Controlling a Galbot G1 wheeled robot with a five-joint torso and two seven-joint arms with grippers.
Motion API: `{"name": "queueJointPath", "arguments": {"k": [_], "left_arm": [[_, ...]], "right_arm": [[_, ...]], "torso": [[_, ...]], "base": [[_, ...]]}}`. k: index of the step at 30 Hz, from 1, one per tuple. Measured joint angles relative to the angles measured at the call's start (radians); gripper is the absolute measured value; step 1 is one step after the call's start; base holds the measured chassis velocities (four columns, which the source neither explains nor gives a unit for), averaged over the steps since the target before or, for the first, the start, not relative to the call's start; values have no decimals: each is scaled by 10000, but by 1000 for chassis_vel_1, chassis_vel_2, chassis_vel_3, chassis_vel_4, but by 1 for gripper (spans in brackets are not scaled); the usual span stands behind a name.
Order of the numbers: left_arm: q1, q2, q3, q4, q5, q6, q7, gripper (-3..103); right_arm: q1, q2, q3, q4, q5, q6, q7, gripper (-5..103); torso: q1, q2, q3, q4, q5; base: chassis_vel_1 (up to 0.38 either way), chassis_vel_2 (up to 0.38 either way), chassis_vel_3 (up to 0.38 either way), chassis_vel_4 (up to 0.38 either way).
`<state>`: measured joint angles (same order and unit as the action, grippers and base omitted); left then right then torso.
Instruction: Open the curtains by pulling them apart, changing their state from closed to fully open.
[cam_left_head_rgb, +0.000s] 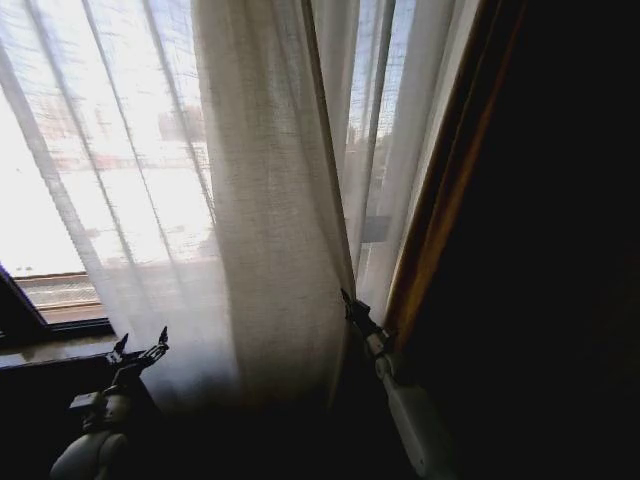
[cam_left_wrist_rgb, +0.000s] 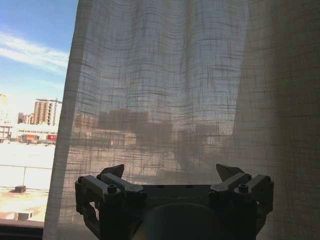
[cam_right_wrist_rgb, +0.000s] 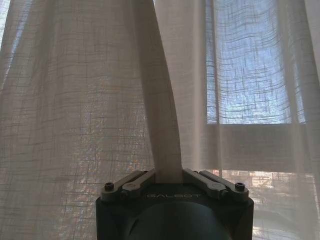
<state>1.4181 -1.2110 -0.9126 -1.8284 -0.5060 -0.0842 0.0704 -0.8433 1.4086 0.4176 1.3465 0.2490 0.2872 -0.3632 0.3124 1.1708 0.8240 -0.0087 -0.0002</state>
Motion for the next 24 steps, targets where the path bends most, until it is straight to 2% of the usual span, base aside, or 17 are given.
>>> {"name": "queueJointPath", "arguments": {"k": [7, 9, 12, 14, 24], "left_arm": [[0, -2, 2, -2, 0, 0, 13, 100], [0, -1, 2, -2, 0, 0, 13, 100], [0, 0, 1, 1, 0, 0, 9, 100], [-1, 1, -3, 3, 0, 0, -3, 100], [0, 0, -1, 1, 0, 0, 0, 100]], "right_arm": [[33, 61, -6, -30, 234, 234, 191, 0], [27, 60, -21, -14, 257, 237, 290, 0], [6, 45, -23, 3, 77, 245, 344, 0], [-28, 16, 9, 28, -14, 233, 263, 0], [-38, -33, 140, 26, -111, 203, 33, 0]], "torso": [[1, -1, 1, -7, 9], [1, -1, 0, -7, 7], [1, -1, 1, 6, -6], [1, -1, 0, 8, -1], [0, 0, 0, -3, 6]], "base": [[-169, -182, 173, 170], [0, 0, 0, 0], [6, 24, -17, -11], [64, 54, -32, -64], [9, 13, -7, -22]]}}
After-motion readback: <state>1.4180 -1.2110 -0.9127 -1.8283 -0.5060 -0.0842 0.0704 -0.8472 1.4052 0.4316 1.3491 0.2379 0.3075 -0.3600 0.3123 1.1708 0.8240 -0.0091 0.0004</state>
